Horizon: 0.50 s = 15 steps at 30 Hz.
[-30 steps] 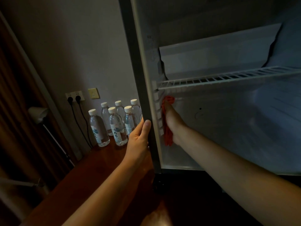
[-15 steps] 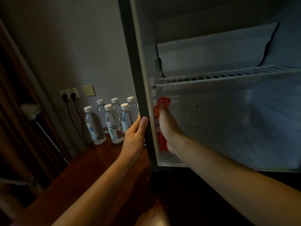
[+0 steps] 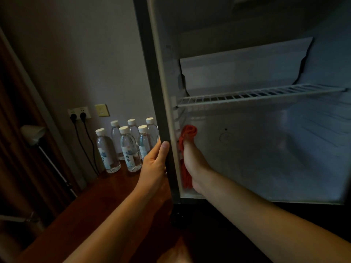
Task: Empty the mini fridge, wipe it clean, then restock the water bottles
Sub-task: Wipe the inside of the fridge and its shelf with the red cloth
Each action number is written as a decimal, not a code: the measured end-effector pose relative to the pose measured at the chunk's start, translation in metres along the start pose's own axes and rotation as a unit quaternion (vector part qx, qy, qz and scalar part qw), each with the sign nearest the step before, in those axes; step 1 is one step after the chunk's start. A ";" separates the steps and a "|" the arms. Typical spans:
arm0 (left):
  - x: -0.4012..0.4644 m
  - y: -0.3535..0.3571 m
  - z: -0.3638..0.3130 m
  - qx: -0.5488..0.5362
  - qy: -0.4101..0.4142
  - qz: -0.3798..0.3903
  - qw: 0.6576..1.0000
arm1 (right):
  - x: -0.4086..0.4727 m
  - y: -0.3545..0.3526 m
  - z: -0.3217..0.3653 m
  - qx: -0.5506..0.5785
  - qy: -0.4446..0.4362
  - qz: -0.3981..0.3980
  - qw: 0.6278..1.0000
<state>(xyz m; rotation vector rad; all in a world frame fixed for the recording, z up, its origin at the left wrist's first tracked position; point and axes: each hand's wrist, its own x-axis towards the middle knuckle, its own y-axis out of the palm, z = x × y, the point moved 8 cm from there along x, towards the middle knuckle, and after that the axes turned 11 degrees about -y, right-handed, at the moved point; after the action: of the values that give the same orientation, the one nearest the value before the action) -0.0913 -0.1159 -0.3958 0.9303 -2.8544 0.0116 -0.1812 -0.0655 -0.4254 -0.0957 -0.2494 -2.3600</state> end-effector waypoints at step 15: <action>0.001 0.002 0.000 -0.011 -0.003 -0.002 1.000 | 0.002 0.002 -0.010 -0.002 -0.002 -0.015 1.000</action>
<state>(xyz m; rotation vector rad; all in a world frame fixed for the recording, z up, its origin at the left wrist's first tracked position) -0.0932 -0.1149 -0.3959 0.9345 -2.8509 -0.0226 -0.1812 -0.0698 -0.4346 -0.0986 -0.2485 -2.3902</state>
